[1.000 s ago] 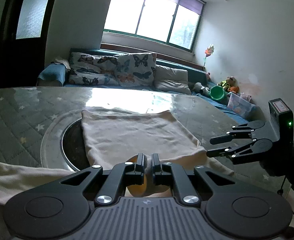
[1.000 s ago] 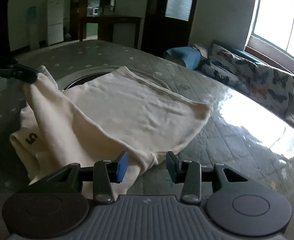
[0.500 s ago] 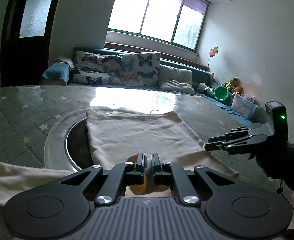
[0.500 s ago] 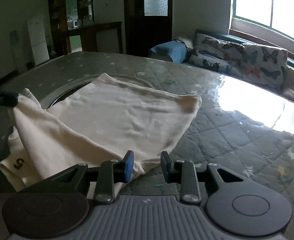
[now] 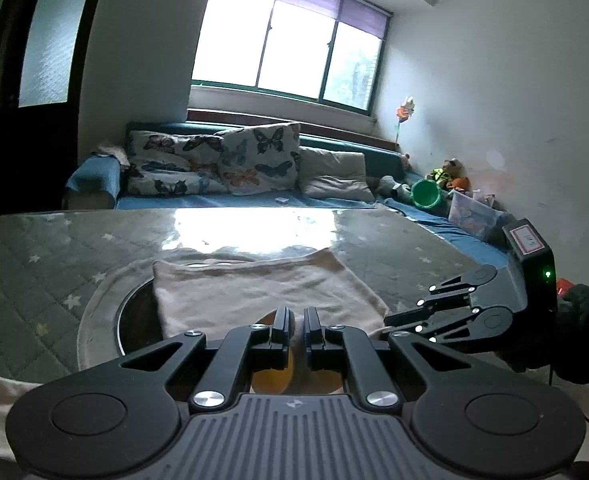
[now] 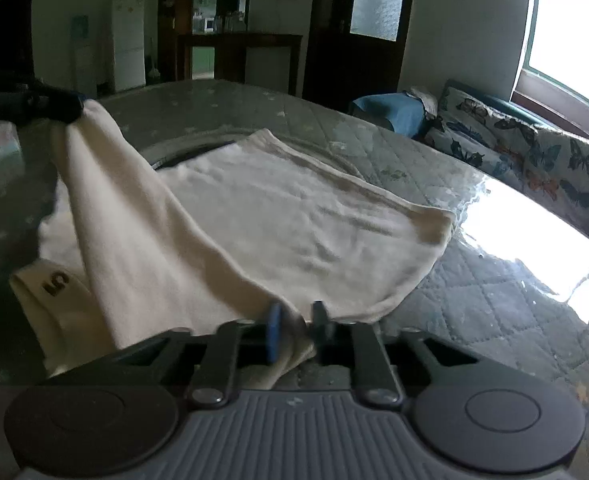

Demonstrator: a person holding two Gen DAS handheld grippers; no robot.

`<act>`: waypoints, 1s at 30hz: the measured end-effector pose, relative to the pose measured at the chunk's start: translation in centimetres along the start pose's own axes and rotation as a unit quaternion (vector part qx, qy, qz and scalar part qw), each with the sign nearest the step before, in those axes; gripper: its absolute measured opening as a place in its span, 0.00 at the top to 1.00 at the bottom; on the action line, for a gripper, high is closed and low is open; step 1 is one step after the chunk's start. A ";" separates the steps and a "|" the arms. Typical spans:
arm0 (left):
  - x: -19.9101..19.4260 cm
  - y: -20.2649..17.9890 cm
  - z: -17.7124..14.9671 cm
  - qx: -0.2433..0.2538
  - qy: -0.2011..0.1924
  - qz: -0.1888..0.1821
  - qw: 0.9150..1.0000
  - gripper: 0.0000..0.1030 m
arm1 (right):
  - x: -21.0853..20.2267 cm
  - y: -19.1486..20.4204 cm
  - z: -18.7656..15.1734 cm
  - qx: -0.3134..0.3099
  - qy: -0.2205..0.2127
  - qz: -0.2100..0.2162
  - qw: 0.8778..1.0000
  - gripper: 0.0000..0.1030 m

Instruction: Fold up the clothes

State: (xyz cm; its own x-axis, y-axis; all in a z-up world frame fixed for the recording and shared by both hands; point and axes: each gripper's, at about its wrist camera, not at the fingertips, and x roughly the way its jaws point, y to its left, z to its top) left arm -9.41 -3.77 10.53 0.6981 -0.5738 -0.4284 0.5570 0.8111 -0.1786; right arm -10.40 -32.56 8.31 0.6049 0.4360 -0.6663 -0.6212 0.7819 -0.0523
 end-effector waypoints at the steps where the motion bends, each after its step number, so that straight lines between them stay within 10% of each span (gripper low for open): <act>1: -0.1 -0.3 0.3 0.003 -0.005 -0.006 1.000 0.92 | -0.5 -0.2 -0.1 0.006 -0.004 0.006 1.000 0.98; 15: 2.9 -4.4 4.1 0.051 -0.040 -0.080 0.995 0.92 | -4.8 -3.1 -3.2 0.053 -0.001 -0.043 0.998 0.98; 26: 3.7 -2.5 4.1 0.028 -0.016 -0.030 0.999 0.92 | -6.3 3.0 -2.1 -0.005 -0.041 0.035 0.999 0.45; 30: 3.5 -3.4 5.3 0.038 -0.029 -0.043 0.998 0.92 | -4.9 6.2 -1.8 -0.066 -0.051 -0.005 0.997 0.35</act>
State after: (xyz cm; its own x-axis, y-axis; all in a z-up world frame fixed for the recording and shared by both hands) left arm -6.44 -9.11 14.34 0.6697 -0.6486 -0.3618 0.6471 0.7487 -0.1443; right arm -18.10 -30.71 9.90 0.6540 0.4771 -0.5871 -0.6715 0.7235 -0.1602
